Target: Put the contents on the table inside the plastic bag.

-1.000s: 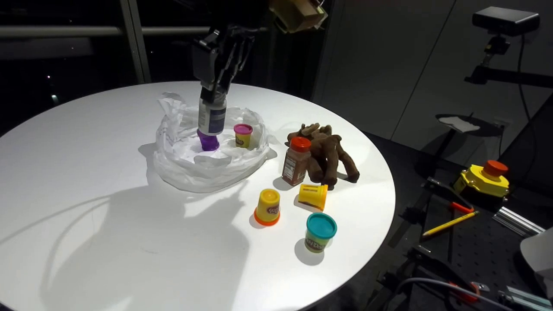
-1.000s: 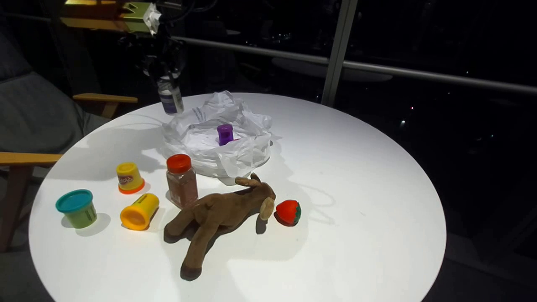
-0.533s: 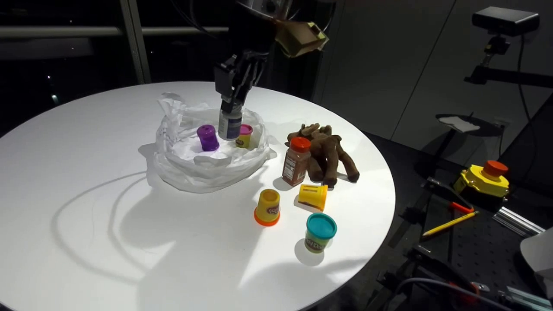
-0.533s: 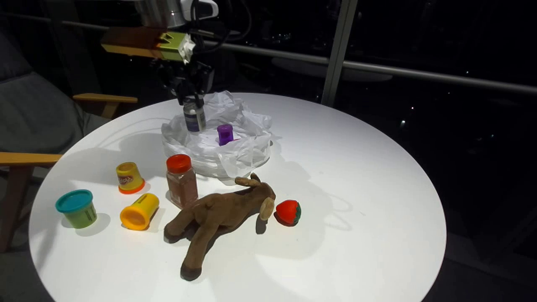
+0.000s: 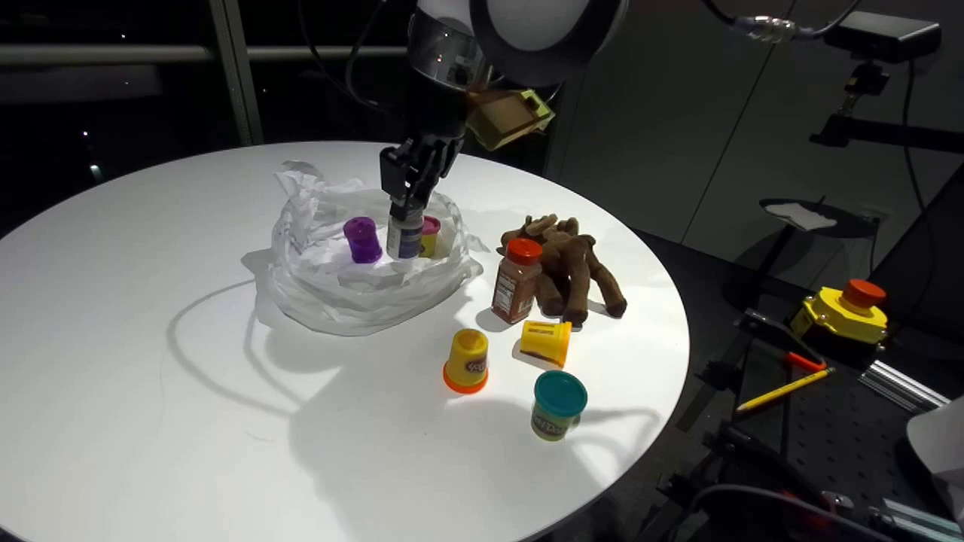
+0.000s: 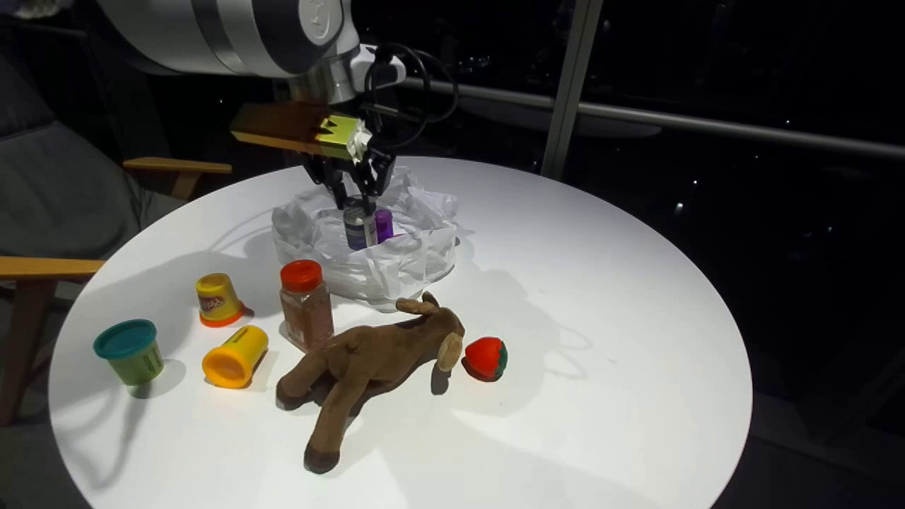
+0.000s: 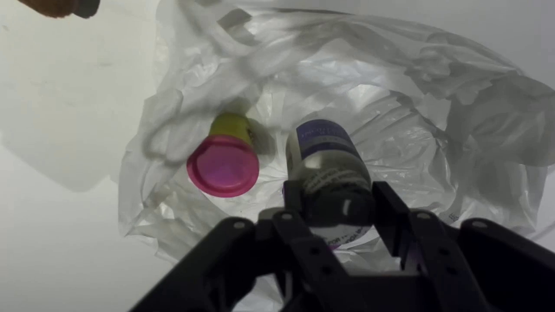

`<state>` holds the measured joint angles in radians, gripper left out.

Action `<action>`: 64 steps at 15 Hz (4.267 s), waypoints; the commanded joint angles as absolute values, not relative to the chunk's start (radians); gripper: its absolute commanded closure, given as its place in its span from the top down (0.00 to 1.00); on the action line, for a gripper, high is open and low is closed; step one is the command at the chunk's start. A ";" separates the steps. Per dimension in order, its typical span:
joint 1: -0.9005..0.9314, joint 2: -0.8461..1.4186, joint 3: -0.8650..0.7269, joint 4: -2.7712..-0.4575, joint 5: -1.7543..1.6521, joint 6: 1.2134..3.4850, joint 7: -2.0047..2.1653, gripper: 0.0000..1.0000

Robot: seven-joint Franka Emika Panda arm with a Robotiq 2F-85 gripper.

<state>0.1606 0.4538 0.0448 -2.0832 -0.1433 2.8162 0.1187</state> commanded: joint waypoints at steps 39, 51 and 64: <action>0.269 0.062 0.075 -2.213 -0.100 2.365 0.295 1.00; 0.236 0.085 0.174 -2.448 0.087 2.624 0.094 1.00; 0.254 0.284 0.183 -2.490 -0.007 2.930 0.031 1.00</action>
